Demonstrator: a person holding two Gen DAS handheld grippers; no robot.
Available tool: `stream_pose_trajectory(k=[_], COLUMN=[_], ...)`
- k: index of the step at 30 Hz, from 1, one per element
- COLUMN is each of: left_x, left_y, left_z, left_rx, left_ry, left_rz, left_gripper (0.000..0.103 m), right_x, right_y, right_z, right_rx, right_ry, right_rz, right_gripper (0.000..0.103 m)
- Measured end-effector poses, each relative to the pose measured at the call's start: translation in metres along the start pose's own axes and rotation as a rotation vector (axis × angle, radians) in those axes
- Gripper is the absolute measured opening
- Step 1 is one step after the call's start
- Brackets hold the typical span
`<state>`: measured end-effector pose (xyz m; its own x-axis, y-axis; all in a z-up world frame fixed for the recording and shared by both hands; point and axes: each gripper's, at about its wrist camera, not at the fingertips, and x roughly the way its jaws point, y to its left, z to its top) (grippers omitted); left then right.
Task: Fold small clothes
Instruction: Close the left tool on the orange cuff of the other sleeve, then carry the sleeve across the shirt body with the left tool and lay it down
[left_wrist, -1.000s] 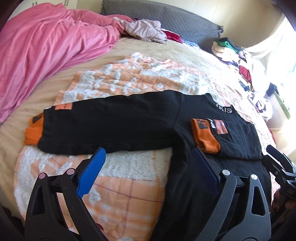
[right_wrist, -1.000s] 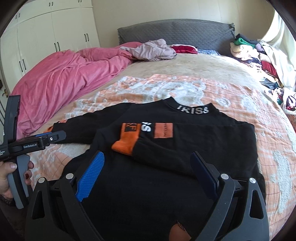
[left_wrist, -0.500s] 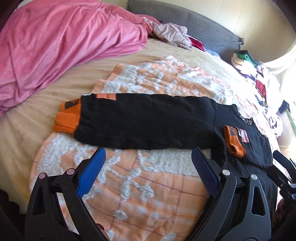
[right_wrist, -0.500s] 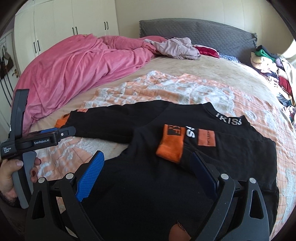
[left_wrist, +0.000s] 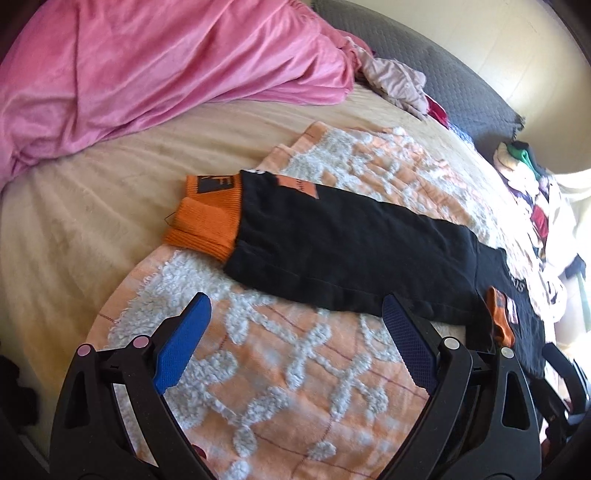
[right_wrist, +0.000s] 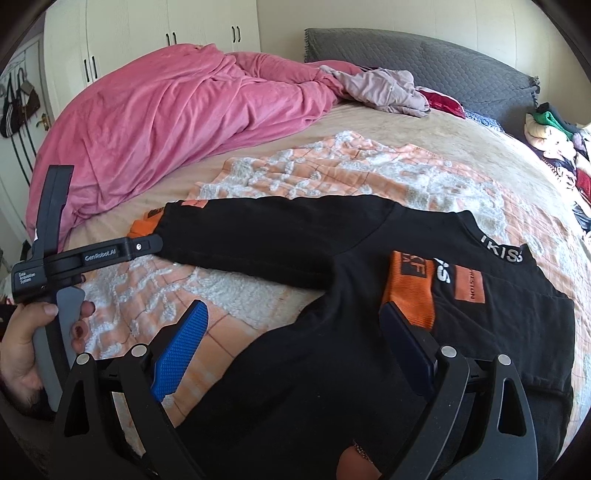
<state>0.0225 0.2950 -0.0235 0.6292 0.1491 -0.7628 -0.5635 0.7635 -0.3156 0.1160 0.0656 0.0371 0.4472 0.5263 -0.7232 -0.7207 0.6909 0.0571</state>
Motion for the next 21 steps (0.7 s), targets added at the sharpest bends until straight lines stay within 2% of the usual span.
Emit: stream_pose_trajectory(k=[6,12,15,16,17,19,20,21], left_x=[0.024,0.041,0.046,0.047,0.047,0.047,0.046,0.043], left_y=[0.022,0.028,0.031,0.033,0.034,0.041,0.043,0.044], left_z=[0.011,0.027,0.033,0.033,0.033,0.032,0.033,0.032], left_rx=[-0.155,-0.266,-0.311,-0.325,-0.33,-0.349,-0.36,-0.368], left_ry=[0.012,-0.011,-0.051,-0.068,-0.079,-0.091,-0.093,-0.099], left_rz=[-0.075,-0.047,-0.034,-0.032,-0.036,-0.035,-0.051,-0.07], left_gripper=[0.086,0.074,0.066,0.055,0.036,0.014,0.01,0.009], right_x=[-0.003,-0.01,-0.014,-0.016,-0.017,-0.02,-0.02,-0.021], right_y=[0.0,-0.01,-0.015,-0.017,-0.02,-0.026,-0.028,-0.031], right_z=[-0.001,-0.003,-0.005,-0.006,-0.007,-0.01,-0.011,-0.013], right_rx=[0.017,0.065,0.071,0.077,0.085,0.101,0.112,0.124], right_ry=[-0.036,-0.063,-0.075,-0.08,-0.084,-0.089,-0.092,-0.094], right_rz=[-0.002,-0.001,-0.009,-0.012,-0.014,-0.021,-0.027,-0.031], right_gripper=[0.093,0.093,0.093,0.093,0.093,0.093,0.093,0.093])
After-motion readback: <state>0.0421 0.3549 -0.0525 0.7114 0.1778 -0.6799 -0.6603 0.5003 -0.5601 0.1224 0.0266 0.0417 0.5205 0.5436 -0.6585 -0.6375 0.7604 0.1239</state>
